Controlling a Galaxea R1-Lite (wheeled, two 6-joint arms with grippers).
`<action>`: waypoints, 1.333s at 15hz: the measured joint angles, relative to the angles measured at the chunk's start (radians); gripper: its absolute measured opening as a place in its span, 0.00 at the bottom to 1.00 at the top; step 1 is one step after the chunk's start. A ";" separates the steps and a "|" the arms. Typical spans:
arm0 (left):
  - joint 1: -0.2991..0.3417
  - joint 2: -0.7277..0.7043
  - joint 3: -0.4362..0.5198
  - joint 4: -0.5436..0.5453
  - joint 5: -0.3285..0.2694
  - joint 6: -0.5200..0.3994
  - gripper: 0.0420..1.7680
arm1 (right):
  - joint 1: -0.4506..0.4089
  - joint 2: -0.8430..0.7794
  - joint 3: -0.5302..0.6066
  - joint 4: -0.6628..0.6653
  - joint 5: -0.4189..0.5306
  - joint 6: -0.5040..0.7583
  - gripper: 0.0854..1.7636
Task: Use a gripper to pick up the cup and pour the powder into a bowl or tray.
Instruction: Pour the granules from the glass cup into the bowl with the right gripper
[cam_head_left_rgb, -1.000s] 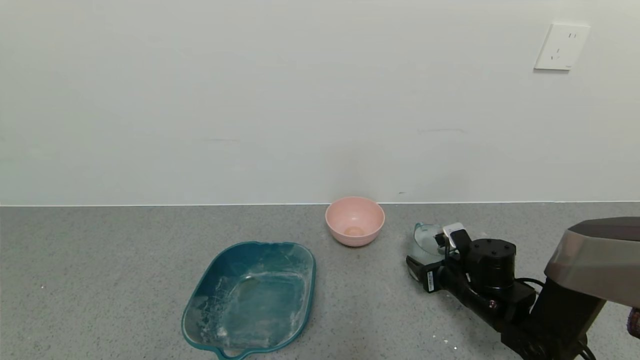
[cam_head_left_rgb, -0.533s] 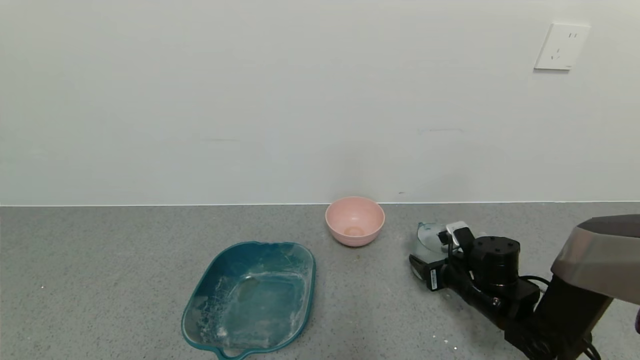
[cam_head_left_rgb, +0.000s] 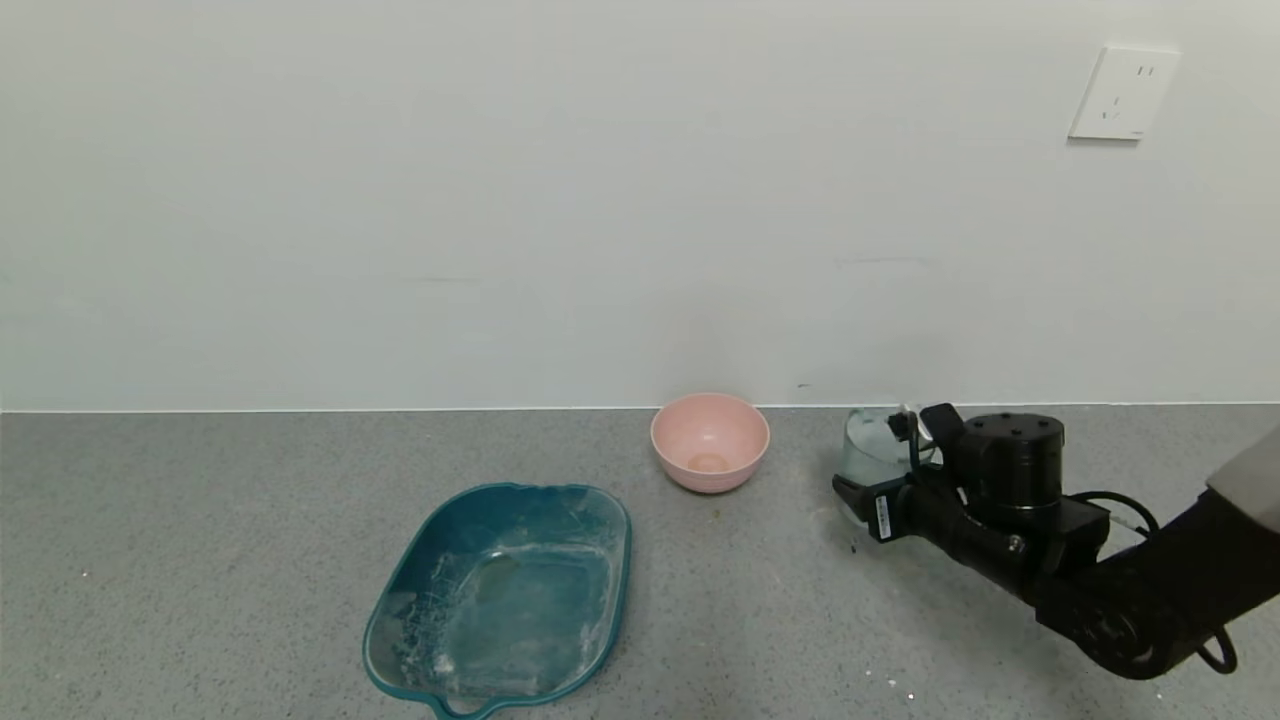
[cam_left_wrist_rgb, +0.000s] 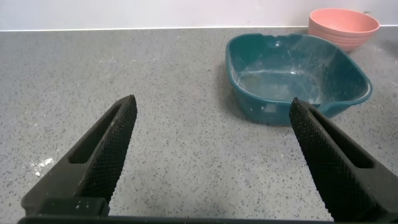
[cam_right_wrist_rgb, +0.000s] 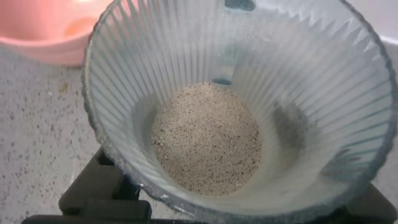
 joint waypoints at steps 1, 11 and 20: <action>0.000 0.000 0.000 0.000 0.000 0.000 1.00 | -0.003 -0.017 -0.032 0.036 0.000 -0.010 0.75; 0.000 0.000 0.000 0.000 0.000 0.000 1.00 | 0.008 -0.060 -0.323 0.351 0.003 -0.233 0.75; -0.002 0.000 0.000 0.002 -0.002 0.001 1.00 | 0.046 0.048 -0.544 0.527 -0.078 -0.539 0.75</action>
